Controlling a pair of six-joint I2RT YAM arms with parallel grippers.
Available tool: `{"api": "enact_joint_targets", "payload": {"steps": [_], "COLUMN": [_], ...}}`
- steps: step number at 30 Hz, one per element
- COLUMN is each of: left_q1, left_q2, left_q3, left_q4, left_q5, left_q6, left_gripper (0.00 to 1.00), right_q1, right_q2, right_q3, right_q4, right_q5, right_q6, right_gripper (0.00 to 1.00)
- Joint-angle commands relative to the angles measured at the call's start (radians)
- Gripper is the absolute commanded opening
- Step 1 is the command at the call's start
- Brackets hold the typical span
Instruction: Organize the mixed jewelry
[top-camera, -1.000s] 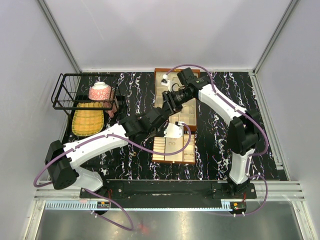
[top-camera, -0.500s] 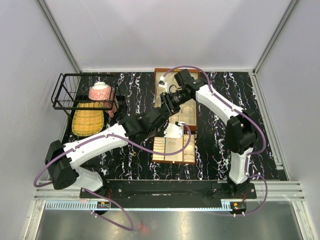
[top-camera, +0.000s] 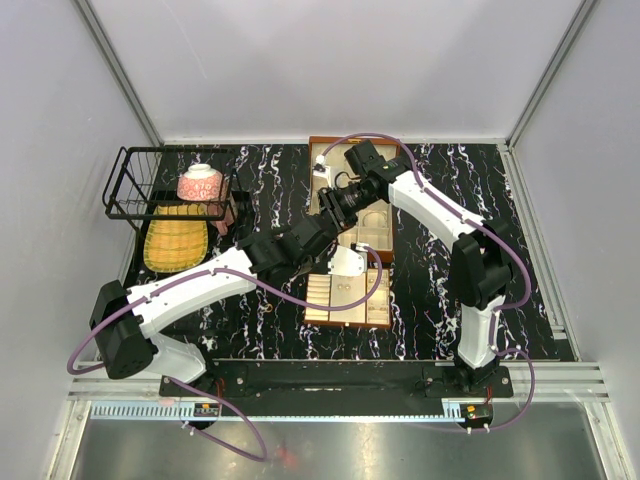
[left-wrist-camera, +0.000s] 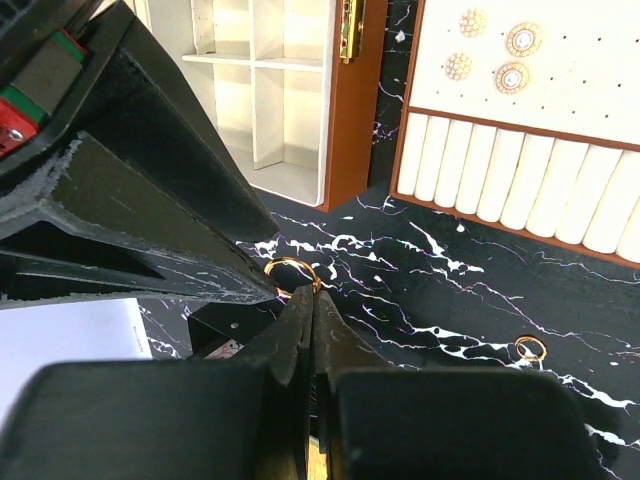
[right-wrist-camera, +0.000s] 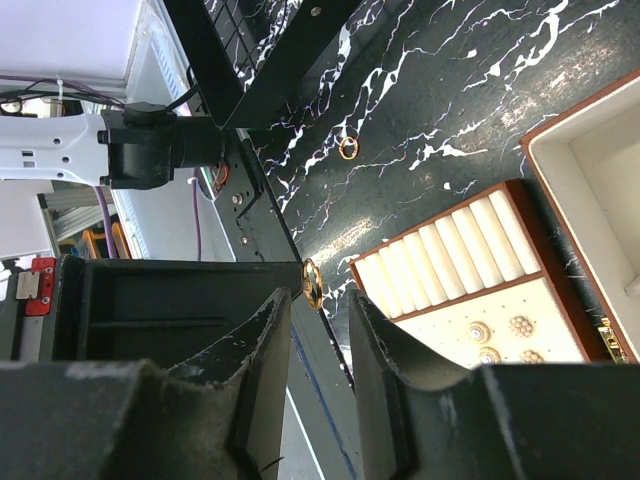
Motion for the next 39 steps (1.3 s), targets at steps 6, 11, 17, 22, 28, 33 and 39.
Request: {"api": "enact_joint_targets", "payload": {"steps": [6,11,17,22,28,33,39], "left_q1": [-0.007,-0.007,-0.008,-0.008,-0.007,-0.007,-0.005], "left_q2": [-0.003,-0.003,-0.004,-0.004,-0.001,-0.007,-0.033], "left_q3": [0.04,0.041,0.035,0.035,0.036,0.03,-0.014], "left_q4": [0.031,0.031,0.029,0.031,0.031,0.031,0.046], "left_q5": [0.004,0.004,0.002,0.004,0.004,0.004,-0.016], "left_q6": [0.002,0.004,0.002,0.002,0.001,-0.016,-0.028], "left_gripper": [0.0,0.0,0.0,0.0,0.0,0.01,0.23], "right_q1": [0.018,0.021,0.024,0.026,0.024,0.024,0.021], "right_q2": [0.01,0.019,0.022,0.022,0.022,0.01,-0.025], "right_q3": [0.027,0.03,0.031,0.034,0.033,0.024,0.028], "right_q4": [0.005,0.003,0.005,0.005,0.003,0.003,-0.015], "right_q5": [-0.022,-0.025,-0.025,-0.028,-0.034,-0.025,0.019], "right_q6": [-0.009,-0.009,-0.011,-0.009,-0.009,-0.014,-0.029], "right_gripper": [0.34,0.32,0.28,0.23,0.07,0.0,0.0]}}
